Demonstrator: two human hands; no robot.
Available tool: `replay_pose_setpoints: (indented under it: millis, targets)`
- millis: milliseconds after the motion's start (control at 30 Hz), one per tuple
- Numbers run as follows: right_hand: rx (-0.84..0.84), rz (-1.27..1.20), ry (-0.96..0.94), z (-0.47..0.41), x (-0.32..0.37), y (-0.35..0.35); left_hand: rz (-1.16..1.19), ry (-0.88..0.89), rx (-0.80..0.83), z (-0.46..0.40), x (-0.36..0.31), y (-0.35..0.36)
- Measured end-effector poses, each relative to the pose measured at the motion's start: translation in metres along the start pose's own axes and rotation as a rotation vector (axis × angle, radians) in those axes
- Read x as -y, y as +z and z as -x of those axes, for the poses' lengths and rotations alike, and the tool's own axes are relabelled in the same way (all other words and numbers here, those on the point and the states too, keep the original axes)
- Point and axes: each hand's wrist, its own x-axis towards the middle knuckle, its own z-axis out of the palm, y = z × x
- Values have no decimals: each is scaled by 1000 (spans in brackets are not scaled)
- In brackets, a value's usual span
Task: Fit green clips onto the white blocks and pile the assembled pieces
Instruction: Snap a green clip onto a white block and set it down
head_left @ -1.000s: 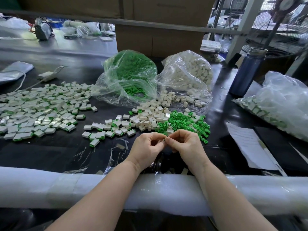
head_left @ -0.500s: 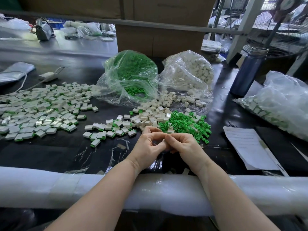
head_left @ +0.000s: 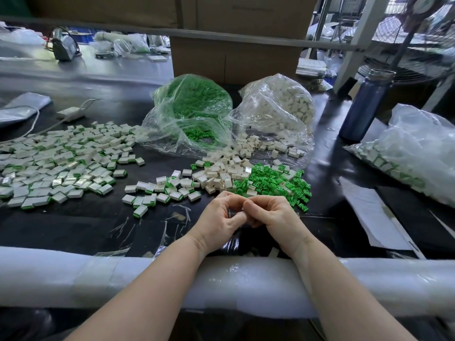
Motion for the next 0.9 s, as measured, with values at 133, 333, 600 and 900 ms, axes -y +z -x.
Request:
replay_pose_setpoints:
  millis: [133, 333, 600, 900]
  targets:
    - [-31, -13, 10, 2, 2, 0, -46, 11, 27, 0, 3, 1]
    - [-68, 16, 17, 2, 2, 1, -122, 31, 52, 0, 3, 0]
    - [-76, -12, -5, 2, 3, 4, -29, 50, -4, -1, 3, -1]
    - [-227, 105, -83, 1, 1, 2, -107, 27, -96, -6, 10, 0]
